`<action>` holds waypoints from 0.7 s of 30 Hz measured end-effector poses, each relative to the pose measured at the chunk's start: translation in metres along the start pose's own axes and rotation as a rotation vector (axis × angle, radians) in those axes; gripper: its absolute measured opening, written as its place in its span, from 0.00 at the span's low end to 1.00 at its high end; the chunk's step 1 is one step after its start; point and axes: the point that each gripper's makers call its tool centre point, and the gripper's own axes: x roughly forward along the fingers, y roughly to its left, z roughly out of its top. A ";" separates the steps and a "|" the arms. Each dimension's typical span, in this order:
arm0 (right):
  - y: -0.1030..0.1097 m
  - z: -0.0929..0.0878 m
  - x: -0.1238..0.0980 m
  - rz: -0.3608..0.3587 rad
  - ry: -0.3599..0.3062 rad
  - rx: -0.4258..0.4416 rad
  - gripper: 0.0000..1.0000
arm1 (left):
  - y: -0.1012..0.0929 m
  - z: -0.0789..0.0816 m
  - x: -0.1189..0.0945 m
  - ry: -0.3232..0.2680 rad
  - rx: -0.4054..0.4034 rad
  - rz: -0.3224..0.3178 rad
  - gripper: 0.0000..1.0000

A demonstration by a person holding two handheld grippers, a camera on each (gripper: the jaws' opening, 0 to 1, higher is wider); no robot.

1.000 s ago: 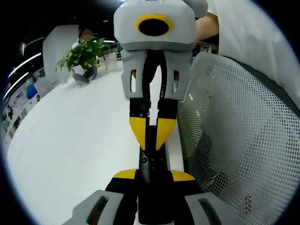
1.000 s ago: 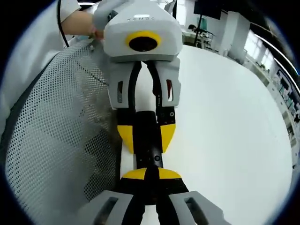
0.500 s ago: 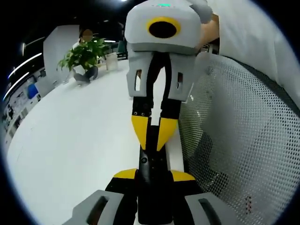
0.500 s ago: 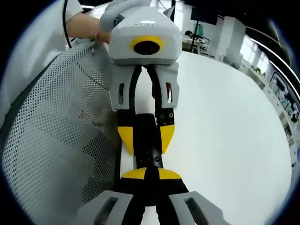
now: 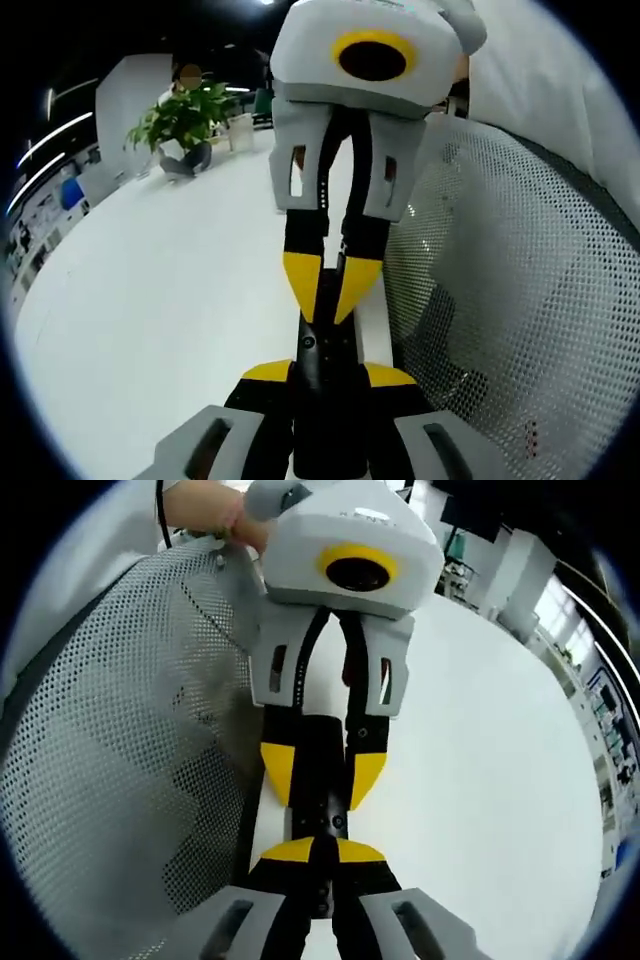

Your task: Press the specified remote control buttons in sequence, fully releasing each button before pressing the next.

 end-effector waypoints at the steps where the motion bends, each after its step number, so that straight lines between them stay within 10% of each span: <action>1: 0.000 0.000 0.000 -0.006 -0.004 -0.004 0.02 | 0.000 0.000 0.000 0.000 -0.001 0.001 0.23; 21: -0.001 0.003 0.003 0.073 0.036 0.014 0.00 | 0.000 0.000 -0.001 -0.027 -0.011 0.000 0.23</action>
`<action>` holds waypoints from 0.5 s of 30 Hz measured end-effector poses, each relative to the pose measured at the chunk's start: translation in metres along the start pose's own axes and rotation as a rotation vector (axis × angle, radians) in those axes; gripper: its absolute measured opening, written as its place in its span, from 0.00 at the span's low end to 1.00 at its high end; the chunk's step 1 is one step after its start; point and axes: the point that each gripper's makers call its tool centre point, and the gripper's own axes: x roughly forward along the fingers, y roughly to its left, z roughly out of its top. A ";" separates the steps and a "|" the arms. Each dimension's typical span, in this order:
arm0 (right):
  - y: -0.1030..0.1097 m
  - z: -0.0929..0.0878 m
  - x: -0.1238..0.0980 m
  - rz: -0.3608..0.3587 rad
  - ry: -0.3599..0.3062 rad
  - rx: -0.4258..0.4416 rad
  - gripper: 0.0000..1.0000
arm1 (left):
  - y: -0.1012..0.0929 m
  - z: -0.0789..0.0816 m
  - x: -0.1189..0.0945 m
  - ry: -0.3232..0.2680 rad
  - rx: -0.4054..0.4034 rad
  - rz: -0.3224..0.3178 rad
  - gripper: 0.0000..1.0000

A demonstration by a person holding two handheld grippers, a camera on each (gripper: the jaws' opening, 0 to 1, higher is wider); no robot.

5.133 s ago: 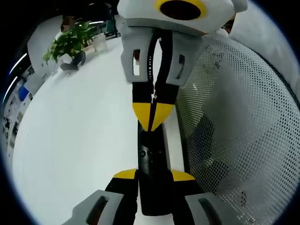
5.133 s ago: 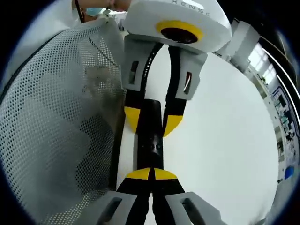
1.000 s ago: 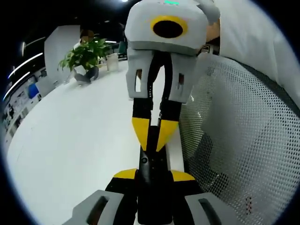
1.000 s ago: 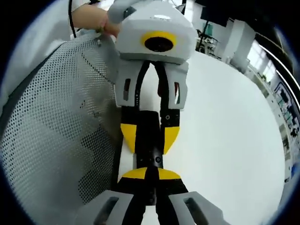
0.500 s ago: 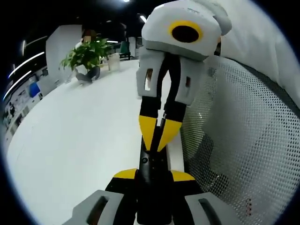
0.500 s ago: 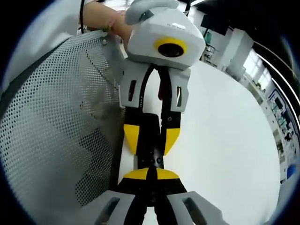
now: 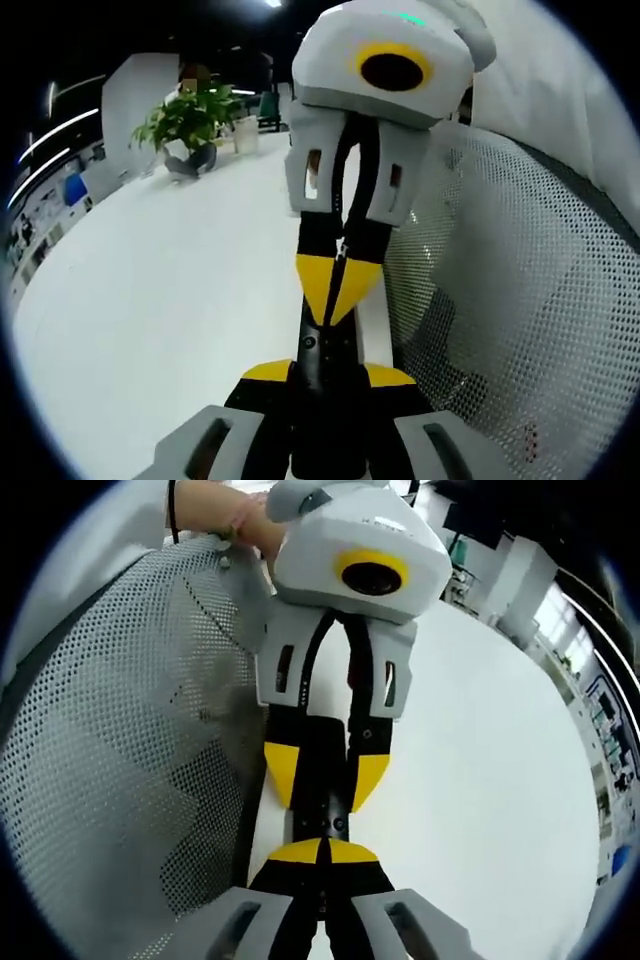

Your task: Press the specified remote control buttons in sequence, fully releasing each button before pressing the next.

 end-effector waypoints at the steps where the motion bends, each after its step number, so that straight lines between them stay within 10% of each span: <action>1: -0.001 0.000 -0.001 0.022 -0.027 0.068 0.00 | 0.000 0.000 0.000 0.000 0.008 -0.001 0.23; 5: -0.004 0.001 -0.002 0.041 -0.073 0.162 0.00 | 0.000 0.000 0.000 0.007 0.022 0.004 0.23; 15: 0.000 -0.009 -0.008 0.049 -0.044 0.068 0.00 | 0.000 0.000 -0.001 0.004 0.016 0.010 0.23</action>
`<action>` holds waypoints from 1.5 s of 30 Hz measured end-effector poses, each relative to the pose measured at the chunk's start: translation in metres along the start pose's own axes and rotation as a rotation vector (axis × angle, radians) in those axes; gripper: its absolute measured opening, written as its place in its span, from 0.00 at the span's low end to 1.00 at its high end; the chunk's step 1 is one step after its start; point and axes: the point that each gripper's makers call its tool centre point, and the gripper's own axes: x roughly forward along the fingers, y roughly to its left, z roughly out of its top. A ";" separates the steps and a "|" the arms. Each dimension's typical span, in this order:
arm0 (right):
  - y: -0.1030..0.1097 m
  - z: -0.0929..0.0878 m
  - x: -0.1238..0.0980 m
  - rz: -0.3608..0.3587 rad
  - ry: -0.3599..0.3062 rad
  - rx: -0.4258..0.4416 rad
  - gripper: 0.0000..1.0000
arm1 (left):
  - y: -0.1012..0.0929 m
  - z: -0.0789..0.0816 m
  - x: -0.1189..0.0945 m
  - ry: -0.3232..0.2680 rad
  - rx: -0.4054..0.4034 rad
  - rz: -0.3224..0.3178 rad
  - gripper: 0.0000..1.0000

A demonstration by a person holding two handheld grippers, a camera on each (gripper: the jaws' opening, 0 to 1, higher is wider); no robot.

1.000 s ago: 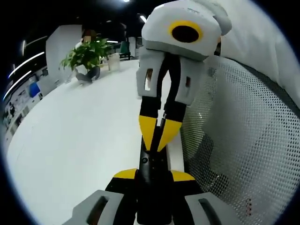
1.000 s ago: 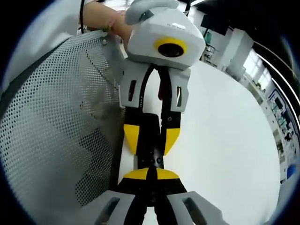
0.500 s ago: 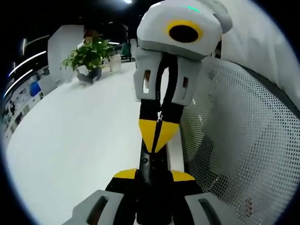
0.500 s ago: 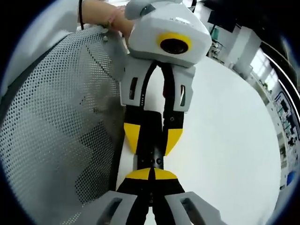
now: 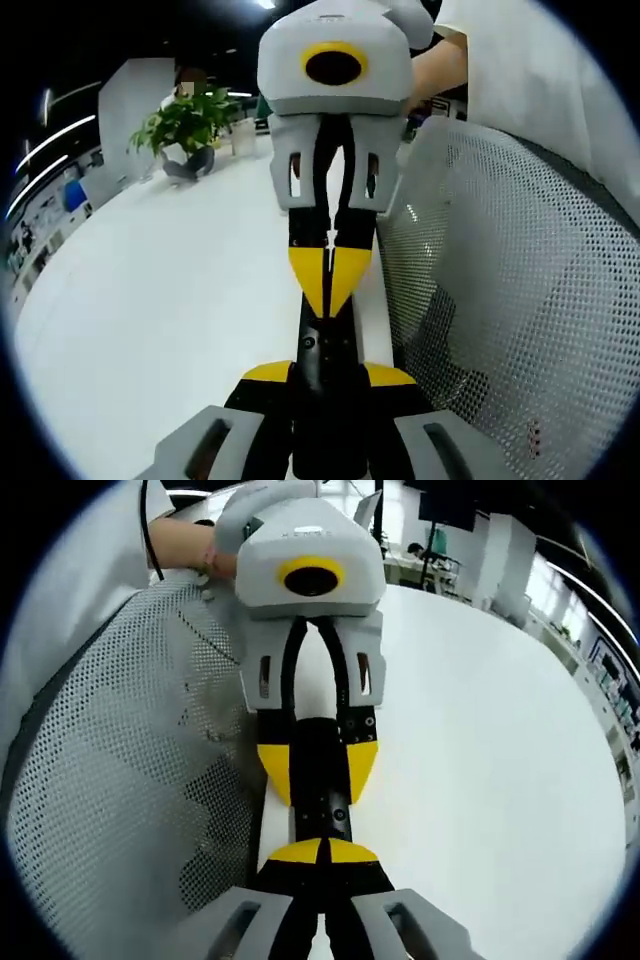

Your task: Press the specified remote control buttons in sequence, fully releasing each button before pressing the next.

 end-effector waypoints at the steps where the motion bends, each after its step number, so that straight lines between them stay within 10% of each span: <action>1: 0.000 -0.001 -0.002 0.001 -0.001 0.004 0.00 | 0.000 0.000 0.000 0.001 0.000 0.001 0.23; 9: 0.001 0.001 0.003 -0.063 0.088 -0.024 0.00 | 0.001 0.000 0.000 0.004 -0.001 0.000 0.23; 20: 0.000 -0.002 0.000 -0.011 0.019 0.101 0.00 | 0.001 0.001 0.001 -0.001 -0.006 0.003 0.23; 34: 0.003 -0.009 -0.003 -0.047 0.103 -0.067 0.00 | 0.001 0.001 0.002 -0.006 -0.004 -0.002 0.23; 45: 0.002 -0.010 -0.004 -0.088 0.092 0.028 0.00 | 0.001 0.002 0.003 -0.009 -0.007 -0.004 0.23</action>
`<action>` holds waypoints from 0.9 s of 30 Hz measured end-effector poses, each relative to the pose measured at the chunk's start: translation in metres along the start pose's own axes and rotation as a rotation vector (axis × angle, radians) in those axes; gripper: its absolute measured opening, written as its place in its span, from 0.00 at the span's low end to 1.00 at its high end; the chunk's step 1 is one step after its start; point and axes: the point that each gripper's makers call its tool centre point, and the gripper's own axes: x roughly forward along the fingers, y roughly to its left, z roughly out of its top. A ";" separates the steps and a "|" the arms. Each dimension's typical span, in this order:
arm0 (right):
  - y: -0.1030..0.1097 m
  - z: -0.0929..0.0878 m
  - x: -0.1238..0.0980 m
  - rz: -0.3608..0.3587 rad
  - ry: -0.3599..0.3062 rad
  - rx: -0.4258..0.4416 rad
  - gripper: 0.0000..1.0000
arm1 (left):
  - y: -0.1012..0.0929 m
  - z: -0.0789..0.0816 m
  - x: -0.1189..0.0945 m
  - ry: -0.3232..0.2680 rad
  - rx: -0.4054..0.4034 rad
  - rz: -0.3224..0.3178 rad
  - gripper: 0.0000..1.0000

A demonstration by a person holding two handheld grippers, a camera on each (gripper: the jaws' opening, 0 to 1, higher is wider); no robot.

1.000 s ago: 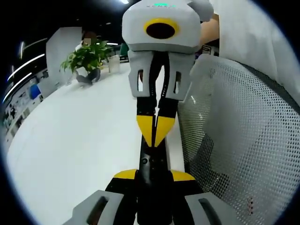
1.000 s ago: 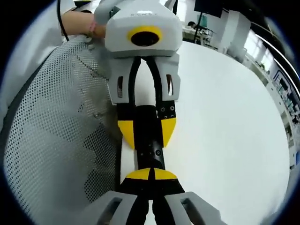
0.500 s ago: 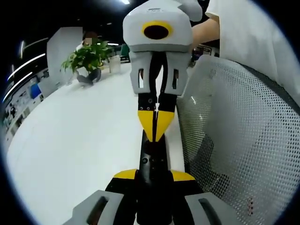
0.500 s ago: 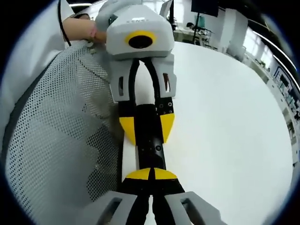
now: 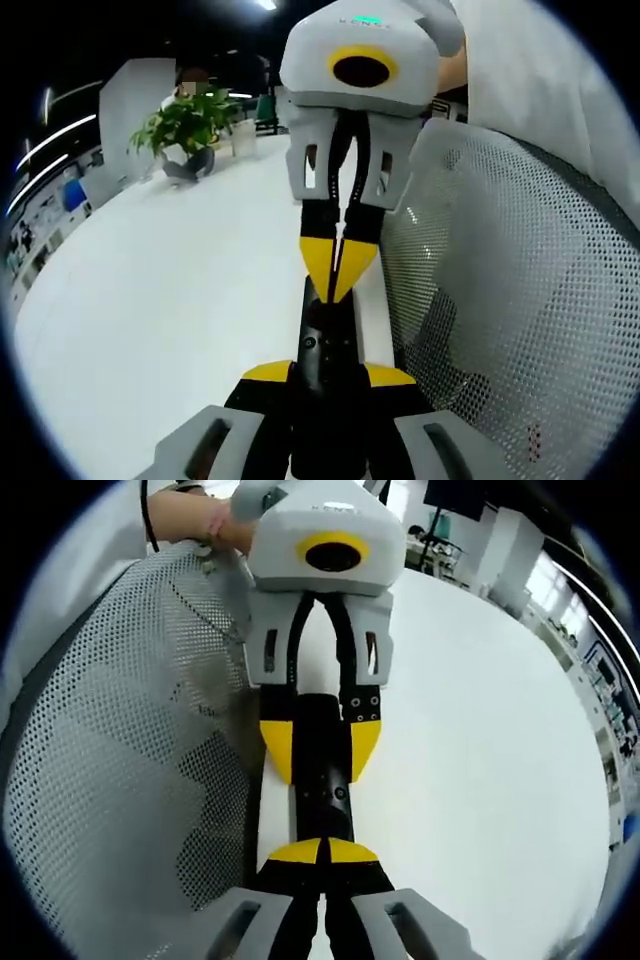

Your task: Press the specified remote control buttons in sequence, fully releasing each button before pressing the next.

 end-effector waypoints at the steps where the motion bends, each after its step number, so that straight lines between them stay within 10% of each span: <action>1: 0.000 0.000 0.000 -0.005 -0.022 0.044 0.00 | 0.000 0.000 0.000 0.000 -0.001 0.001 0.23; 9: -0.001 0.000 -0.004 -0.015 -0.153 0.144 0.00 | 0.000 0.000 0.000 -0.009 -0.010 0.002 0.23; 27: 0.000 0.013 0.005 -0.018 -0.070 -0.045 0.00 | 0.000 -0.002 0.000 0.001 0.007 -0.004 0.23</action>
